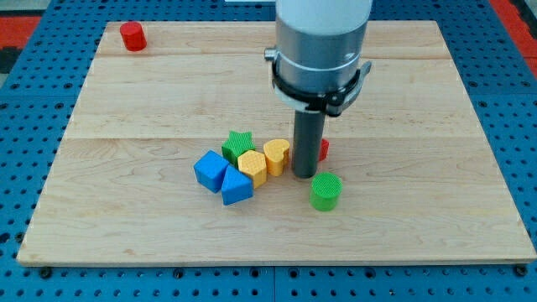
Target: Push the red star at the top of the green star
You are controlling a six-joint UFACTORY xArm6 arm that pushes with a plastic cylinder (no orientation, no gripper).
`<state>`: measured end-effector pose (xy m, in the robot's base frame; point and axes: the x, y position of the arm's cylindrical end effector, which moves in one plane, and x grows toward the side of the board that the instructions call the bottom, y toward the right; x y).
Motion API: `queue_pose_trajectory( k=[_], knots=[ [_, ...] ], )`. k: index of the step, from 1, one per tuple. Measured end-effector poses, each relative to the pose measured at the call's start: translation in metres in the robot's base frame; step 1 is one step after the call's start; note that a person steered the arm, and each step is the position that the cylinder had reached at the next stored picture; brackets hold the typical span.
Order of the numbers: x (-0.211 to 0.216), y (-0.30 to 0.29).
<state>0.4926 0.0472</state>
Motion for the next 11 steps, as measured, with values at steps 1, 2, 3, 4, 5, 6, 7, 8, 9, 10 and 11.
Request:
queue_pose_trajectory(
  k=[1, 2, 3, 4, 5, 6, 7, 8, 9, 10, 11],
  knots=[
    [-0.029, 0.023],
    [-0.042, 0.06],
    [-0.048, 0.084],
    [-0.068, 0.056],
    [-0.07, 0.012],
    [-0.069, -0.024],
    [-0.077, -0.053],
    [-0.111, -0.075],
    [-0.104, -0.087],
    [-0.099, -0.111],
    [-0.125, -0.114]
  ],
)
